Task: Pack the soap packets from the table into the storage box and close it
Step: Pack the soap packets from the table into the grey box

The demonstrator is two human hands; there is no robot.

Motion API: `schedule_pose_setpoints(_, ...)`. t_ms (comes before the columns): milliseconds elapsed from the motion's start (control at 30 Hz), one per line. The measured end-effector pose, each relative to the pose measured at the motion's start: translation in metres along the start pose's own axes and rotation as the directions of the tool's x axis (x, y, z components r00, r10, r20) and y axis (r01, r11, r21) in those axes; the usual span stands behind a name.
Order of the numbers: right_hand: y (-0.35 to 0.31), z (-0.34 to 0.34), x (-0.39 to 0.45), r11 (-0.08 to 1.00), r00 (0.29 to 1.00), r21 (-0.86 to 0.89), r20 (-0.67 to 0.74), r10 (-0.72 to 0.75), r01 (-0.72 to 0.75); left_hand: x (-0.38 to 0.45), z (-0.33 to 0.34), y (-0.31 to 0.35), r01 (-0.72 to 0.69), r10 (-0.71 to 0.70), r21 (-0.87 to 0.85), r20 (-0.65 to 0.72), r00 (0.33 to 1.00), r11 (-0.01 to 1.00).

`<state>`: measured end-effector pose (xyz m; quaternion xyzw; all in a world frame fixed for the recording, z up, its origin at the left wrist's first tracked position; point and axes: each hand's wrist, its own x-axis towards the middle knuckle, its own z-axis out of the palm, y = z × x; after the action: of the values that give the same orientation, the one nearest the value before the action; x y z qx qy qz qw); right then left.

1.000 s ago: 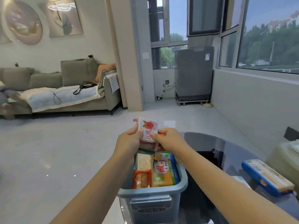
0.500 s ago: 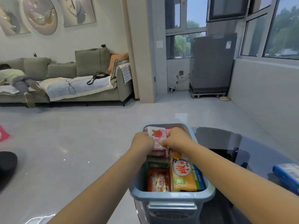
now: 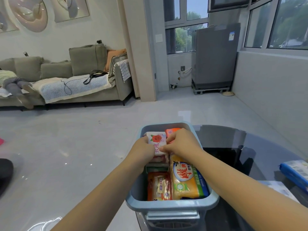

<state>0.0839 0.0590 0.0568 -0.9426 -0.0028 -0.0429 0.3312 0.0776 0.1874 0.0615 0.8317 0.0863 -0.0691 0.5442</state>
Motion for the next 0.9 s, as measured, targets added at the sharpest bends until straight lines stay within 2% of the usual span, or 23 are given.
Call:
schedule_pose_setpoints(167,0.001,0.001,-0.001,1.000,1.000,0.019,0.002,-0.007,0.006,-0.006,-0.004,0.000,-0.078,0.078,0.005,-0.044,0.996,0.997)
schedule_pose_setpoints(367,-0.001,0.001,-0.002,0.999,1.000,0.029,0.010,0.027,-0.027,-0.014,-0.001,0.004,-0.102,0.102,0.035,0.011,0.995,0.994)
schedule_pose_setpoints(500,-0.002,-0.007,-0.011,0.986,0.999,0.166,-0.030,0.012,-0.007,-0.031,-0.004,0.007,-0.178,0.177,-0.007,-0.062,0.982,0.984)
schedule_pose_setpoints(600,0.005,-0.020,-0.029,0.952,0.994,0.296,-0.092,-0.050,0.075,-0.055,0.000,0.005,-0.308,0.303,-0.054,-0.088,0.949,0.950)
schedule_pose_setpoints(733,0.023,-0.038,-0.068,0.879,0.985,0.460,-0.162,-0.061,0.130,-0.089,0.015,0.006,-0.438,0.443,-0.236,-0.037,0.896,0.867)
schedule_pose_setpoints(900,0.060,-0.065,-0.120,0.898,0.956,0.395,-0.280,-0.083,0.194,-0.119,0.054,0.007,-0.528,0.550,-0.287,-0.003,0.835,0.799)
